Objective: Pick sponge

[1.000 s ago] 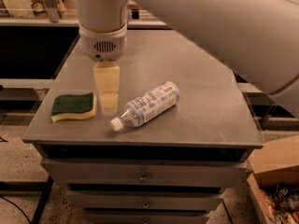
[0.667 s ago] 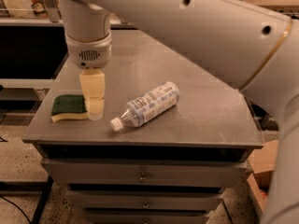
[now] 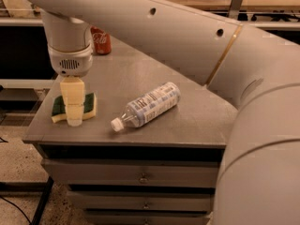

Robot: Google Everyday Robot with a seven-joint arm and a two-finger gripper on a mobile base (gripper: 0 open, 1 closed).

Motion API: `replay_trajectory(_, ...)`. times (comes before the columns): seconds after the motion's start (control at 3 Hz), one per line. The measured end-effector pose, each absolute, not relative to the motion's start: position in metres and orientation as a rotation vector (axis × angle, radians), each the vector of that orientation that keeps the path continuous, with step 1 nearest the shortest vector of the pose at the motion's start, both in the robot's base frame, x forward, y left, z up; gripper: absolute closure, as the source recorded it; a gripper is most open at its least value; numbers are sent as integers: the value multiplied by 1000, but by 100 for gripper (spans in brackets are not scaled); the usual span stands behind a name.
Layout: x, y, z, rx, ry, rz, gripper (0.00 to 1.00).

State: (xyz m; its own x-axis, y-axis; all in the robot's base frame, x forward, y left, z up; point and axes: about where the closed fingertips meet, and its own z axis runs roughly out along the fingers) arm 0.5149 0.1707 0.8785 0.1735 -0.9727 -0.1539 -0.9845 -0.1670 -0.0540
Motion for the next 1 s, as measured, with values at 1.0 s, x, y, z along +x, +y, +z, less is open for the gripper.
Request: replay_trajectory(1.0,521,199,841,-2260,1908,270,18)
